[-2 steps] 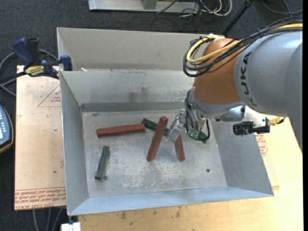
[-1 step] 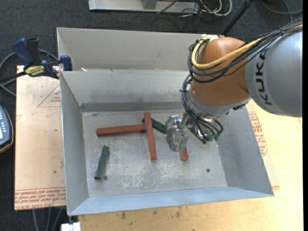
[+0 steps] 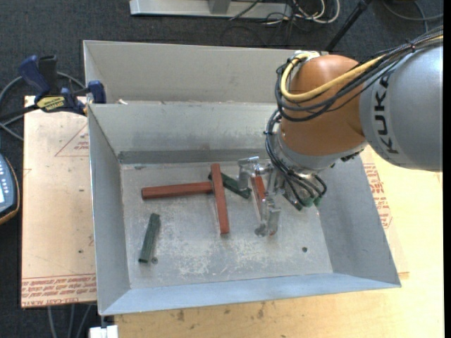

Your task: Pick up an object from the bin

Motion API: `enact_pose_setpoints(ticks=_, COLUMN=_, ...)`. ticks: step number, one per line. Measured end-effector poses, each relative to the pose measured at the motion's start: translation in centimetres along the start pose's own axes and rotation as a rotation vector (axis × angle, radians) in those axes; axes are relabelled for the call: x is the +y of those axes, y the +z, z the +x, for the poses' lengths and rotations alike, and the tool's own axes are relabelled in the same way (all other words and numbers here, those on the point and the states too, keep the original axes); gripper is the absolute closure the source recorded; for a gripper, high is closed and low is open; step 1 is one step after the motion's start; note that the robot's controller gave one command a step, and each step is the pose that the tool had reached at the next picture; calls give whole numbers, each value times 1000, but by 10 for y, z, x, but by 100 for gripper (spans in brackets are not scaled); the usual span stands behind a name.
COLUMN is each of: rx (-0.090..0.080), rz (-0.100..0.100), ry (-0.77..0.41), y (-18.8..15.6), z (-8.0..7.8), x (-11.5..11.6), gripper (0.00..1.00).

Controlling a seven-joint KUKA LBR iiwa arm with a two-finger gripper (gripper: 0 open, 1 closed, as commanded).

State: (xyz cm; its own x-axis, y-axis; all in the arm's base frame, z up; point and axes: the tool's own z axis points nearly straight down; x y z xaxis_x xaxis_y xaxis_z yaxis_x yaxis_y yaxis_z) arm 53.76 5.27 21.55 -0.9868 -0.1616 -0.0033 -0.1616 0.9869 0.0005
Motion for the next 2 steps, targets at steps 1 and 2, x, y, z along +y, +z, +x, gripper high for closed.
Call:
enact_pose_setpoints(ticks=1, rx=-7, rz=-2, ry=396, y=144, z=-17, x=35, gripper=0)
enact_pose_setpoints(ticks=2, rx=-1, rz=3, ry=254, y=108, z=-1, x=-40, gripper=0)
